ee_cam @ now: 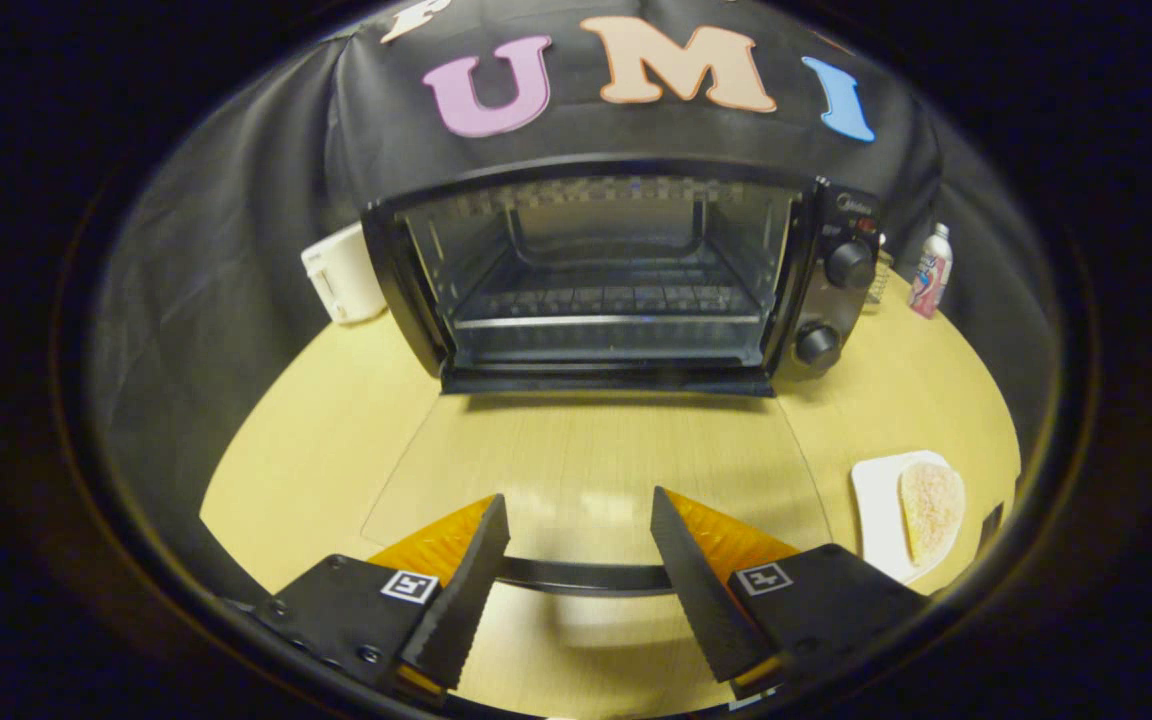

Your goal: Open the toaster oven, put the food inside, and close the toaster oven door.

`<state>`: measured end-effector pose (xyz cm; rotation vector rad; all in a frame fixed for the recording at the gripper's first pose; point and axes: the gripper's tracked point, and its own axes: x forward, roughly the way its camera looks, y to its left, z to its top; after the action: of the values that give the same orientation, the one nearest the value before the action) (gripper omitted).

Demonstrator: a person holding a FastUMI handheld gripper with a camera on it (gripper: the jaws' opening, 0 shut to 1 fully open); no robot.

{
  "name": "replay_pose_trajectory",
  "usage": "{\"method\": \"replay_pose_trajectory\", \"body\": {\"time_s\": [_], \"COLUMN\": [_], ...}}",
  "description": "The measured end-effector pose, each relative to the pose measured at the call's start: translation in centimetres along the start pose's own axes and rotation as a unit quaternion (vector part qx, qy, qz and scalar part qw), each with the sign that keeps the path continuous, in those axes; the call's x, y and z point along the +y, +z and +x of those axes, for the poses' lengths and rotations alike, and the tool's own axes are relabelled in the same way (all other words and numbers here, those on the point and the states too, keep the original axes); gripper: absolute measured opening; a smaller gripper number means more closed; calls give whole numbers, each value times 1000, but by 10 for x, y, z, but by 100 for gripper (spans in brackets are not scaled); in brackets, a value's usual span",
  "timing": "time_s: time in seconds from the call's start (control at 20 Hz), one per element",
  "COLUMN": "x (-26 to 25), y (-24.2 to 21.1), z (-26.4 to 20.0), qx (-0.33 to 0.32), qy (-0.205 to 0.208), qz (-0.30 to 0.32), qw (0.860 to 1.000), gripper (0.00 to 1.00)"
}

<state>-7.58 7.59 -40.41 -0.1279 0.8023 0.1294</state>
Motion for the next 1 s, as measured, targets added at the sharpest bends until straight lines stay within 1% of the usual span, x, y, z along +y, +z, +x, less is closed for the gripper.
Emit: {"method": "replay_pose_trajectory", "body": {"time_s": [0.05,0.2,0.35,0.5,0.65,0.8,1.0], "x": [2,2,-1,-28,-76,-130,-196], "y": [5,4,8,16,18,14,-5], "z": [0,0,-11,-36,-63,-86,-97], "qx": [-15,-19,-16,-20,-28,-27,-10], "qy": [-1,13,30,29,-2,-38,-76], "qz": [-7,-12,24,59,52,60,73], "qw": [1000,1000,999,998,998,997,994], "gripper": [93,93,92,92,92,92,92]}}
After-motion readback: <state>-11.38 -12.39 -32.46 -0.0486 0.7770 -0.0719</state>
